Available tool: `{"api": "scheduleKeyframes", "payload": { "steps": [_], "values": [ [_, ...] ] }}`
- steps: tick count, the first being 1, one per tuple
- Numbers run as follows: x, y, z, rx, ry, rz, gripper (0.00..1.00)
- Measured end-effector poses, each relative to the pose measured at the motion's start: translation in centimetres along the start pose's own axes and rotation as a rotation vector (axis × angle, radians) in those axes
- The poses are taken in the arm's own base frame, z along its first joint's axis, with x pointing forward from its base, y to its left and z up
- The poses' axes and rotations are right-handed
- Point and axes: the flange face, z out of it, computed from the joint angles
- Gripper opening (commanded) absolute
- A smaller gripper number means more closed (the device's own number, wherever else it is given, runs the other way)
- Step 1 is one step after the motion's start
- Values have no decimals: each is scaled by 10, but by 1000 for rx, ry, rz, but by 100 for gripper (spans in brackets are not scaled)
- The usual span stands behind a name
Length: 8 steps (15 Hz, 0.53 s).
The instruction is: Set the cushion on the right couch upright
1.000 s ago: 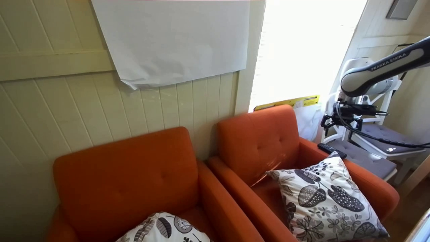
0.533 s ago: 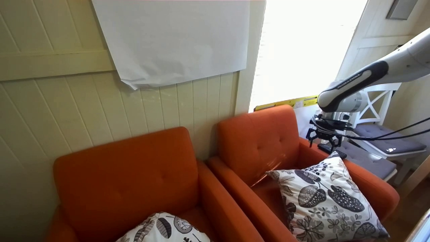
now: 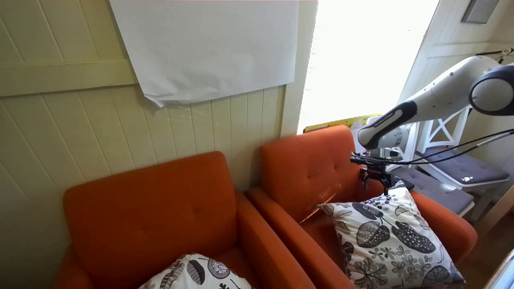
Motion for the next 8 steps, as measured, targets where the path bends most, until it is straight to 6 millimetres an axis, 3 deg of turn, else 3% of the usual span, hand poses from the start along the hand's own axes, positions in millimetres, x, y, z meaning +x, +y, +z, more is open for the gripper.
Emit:
{"api": "scheduleKeyframes", "payload": {
  "steps": [4,8],
  "values": [
    [0,-20,21,-116,-14,80,100],
    [4,-44,46,-78,30,32,100]
  ]
}}
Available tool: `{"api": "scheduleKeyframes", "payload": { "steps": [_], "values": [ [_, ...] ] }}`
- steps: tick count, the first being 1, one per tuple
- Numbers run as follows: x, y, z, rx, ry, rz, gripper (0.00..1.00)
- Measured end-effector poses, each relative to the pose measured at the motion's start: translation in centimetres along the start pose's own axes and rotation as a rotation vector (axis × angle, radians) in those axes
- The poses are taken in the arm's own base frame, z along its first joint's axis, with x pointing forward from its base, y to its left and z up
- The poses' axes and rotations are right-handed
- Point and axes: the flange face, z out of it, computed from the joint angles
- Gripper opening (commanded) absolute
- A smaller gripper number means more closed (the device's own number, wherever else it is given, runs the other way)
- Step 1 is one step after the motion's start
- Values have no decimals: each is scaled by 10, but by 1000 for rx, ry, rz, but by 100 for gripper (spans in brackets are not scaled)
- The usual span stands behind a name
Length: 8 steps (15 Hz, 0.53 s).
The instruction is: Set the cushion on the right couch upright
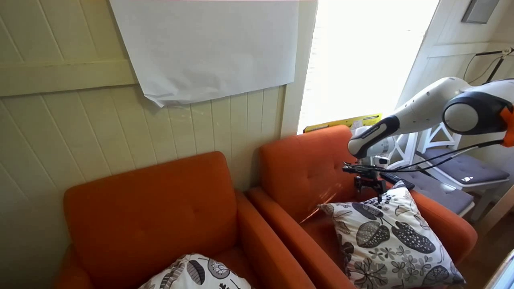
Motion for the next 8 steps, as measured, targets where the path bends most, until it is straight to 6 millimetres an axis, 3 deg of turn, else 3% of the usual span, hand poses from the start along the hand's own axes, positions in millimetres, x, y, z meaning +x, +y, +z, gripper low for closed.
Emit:
{"api": "scheduleKeyframes", "payload": {
  "steps": [6,7,8],
  "values": [
    [9,-20,51,80,55,-101,100],
    [10,-20,57,74,55,-109,75],
    [11,-19,62,66,54,-118,74]
  ]
}}
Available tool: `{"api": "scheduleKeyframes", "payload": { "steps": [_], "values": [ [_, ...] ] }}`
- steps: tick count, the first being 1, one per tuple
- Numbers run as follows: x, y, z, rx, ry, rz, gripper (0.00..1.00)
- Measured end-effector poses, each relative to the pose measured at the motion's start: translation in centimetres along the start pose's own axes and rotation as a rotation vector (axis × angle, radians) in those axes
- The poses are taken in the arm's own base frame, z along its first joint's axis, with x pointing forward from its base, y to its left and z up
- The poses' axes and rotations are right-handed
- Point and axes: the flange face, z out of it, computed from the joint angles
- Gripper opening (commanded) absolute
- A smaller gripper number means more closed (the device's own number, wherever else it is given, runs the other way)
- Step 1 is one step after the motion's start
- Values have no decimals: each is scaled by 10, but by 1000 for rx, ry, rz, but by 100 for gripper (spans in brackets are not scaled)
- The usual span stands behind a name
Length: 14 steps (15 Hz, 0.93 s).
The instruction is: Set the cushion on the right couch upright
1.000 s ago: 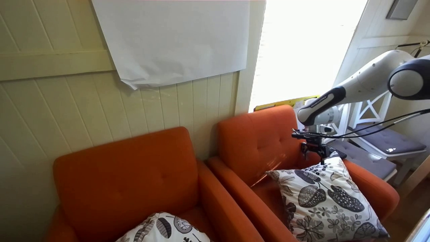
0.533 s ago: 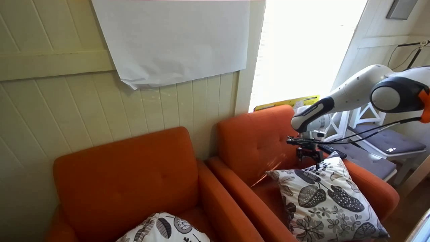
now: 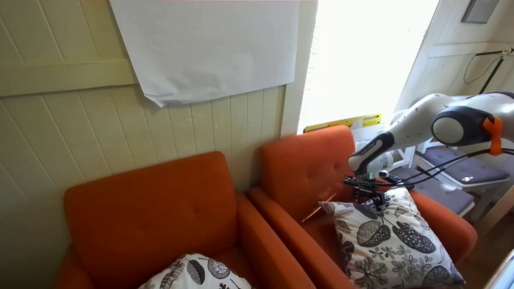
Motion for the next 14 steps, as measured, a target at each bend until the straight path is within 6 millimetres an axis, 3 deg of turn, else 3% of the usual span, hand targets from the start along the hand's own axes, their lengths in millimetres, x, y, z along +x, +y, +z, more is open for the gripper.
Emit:
{"api": "scheduleKeyframes", "payload": {
  "steps": [5,11,14],
  "values": [
    [3,3,12,-18,-6,-42,39],
    [9,4,10,-7,-14,-37,1],
    [12,2,0,23,-15,-29,2]
  ]
}}
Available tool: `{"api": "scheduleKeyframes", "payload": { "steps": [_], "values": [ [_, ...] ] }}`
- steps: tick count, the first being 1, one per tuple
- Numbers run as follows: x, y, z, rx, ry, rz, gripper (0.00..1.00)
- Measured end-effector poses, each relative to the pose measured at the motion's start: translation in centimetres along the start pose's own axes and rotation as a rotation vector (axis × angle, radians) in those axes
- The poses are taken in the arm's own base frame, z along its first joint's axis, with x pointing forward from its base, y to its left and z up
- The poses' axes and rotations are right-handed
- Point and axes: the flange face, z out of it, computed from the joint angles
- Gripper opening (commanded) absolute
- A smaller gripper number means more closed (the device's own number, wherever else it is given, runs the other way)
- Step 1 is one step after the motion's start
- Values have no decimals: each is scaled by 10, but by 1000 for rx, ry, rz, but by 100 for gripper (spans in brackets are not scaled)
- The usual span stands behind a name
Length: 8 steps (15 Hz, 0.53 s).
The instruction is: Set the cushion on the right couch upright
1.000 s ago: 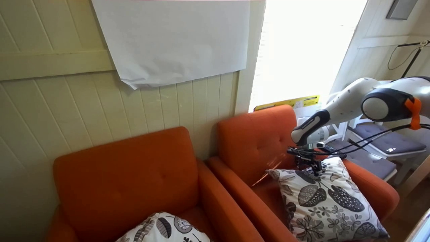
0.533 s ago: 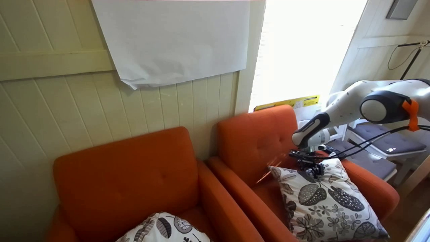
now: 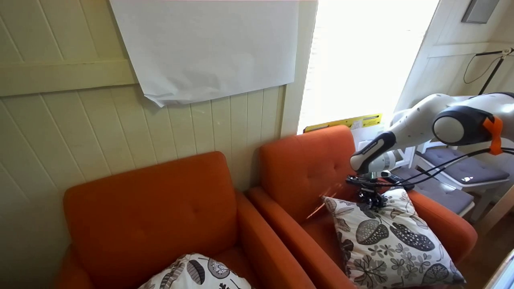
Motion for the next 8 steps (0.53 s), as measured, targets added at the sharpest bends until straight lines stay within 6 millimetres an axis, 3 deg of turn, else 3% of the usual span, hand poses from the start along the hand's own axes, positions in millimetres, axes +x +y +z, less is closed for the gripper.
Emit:
{"api": "scheduleKeyframes", "payload": {
  "steps": [4,8],
  "values": [
    [-1,5,-22,71,11,8,3],
    [-6,24,-49,189,15,20,3]
  ]
}}
